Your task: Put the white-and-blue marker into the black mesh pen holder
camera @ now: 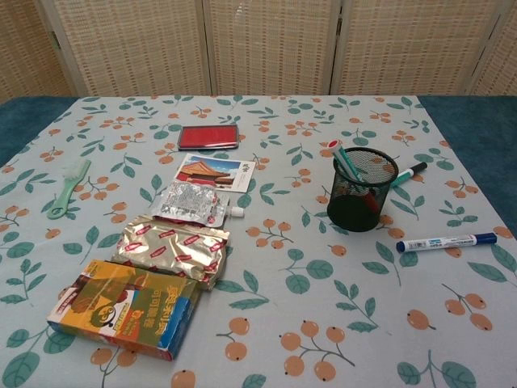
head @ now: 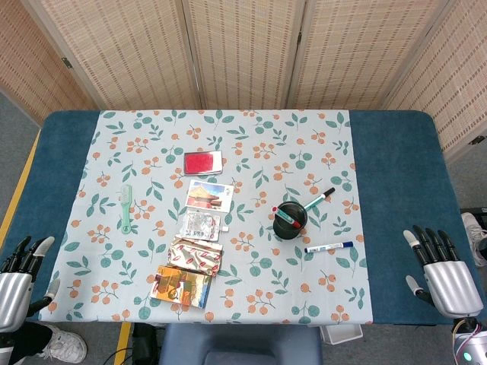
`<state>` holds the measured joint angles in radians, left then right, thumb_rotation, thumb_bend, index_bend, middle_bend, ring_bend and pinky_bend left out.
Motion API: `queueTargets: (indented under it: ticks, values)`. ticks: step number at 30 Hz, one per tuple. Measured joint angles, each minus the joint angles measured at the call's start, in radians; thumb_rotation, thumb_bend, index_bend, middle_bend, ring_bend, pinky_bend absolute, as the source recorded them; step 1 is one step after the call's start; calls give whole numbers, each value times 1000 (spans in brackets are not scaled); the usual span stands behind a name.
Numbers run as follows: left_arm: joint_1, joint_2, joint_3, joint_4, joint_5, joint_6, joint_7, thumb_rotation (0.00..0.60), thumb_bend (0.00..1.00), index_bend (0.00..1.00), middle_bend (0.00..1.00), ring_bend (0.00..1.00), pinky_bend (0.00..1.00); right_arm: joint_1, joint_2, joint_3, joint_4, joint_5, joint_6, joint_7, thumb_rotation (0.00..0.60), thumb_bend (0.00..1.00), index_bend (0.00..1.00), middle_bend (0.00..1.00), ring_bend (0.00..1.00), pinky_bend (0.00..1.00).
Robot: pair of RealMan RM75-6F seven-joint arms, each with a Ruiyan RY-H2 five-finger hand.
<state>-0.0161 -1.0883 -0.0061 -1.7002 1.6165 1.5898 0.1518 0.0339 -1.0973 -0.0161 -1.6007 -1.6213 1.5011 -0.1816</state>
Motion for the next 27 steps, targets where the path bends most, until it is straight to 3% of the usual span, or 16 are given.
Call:
queueTargets:
  ticks: [13,21,27]
  values:
    - [0,-2,1,-3,4,2,3,600,400,68,163,37,263,29,-1,-18,6,-31,-51,46,600,304,16,0,0,0]
    - [-4,-2,0,-1,-5,-7,-1,600,400,70,163,43,263,83,-13,-33,6,-73,-130,76,600,331,167,0,0,0]
    - [9,7,0,-6,7,29,-20,600,400,70,164,43,263,155,-19,-21,-21,-31,-270,71,600,342,286,1,0,0]
